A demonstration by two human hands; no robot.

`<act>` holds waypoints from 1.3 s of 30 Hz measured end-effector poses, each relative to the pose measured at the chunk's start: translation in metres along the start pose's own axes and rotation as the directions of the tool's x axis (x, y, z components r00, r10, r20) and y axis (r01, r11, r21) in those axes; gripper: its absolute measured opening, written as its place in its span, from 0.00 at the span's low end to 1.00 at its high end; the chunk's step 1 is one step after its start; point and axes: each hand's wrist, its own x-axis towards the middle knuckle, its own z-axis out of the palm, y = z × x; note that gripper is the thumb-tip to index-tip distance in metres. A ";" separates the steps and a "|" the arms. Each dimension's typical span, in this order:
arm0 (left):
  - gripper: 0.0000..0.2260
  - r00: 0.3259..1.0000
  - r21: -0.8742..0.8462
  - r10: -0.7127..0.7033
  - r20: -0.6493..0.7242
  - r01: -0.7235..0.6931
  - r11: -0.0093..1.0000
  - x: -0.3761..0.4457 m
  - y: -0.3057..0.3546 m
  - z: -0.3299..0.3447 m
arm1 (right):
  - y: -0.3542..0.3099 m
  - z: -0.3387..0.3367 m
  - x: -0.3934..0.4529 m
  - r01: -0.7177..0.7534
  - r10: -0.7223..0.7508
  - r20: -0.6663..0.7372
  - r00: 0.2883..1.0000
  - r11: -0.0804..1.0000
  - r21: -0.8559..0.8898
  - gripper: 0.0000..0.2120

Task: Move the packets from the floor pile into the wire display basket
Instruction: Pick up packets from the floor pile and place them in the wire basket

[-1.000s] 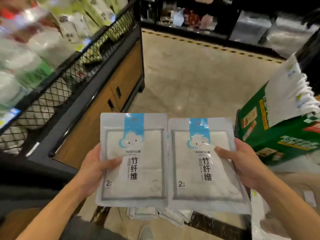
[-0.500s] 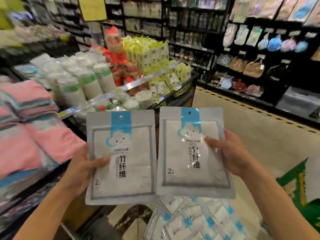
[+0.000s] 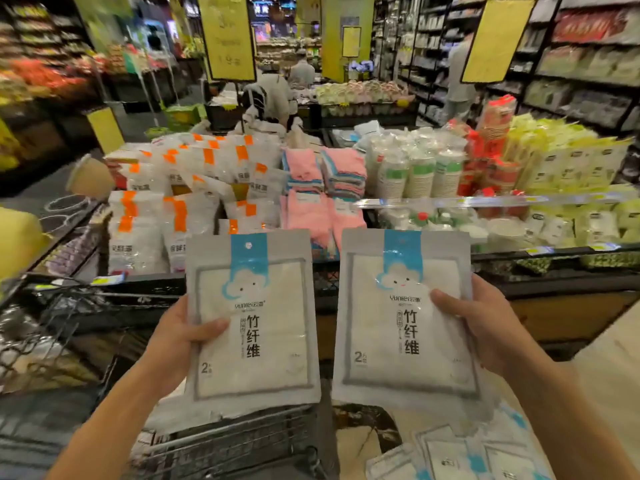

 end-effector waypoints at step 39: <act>0.19 0.800 -0.028 -0.264 -0.539 0.296 0.955 0.061 -0.099 -0.332 | 0.241 0.356 0.185 -0.348 0.396 0.102 0.913 0.884 -0.312 0.17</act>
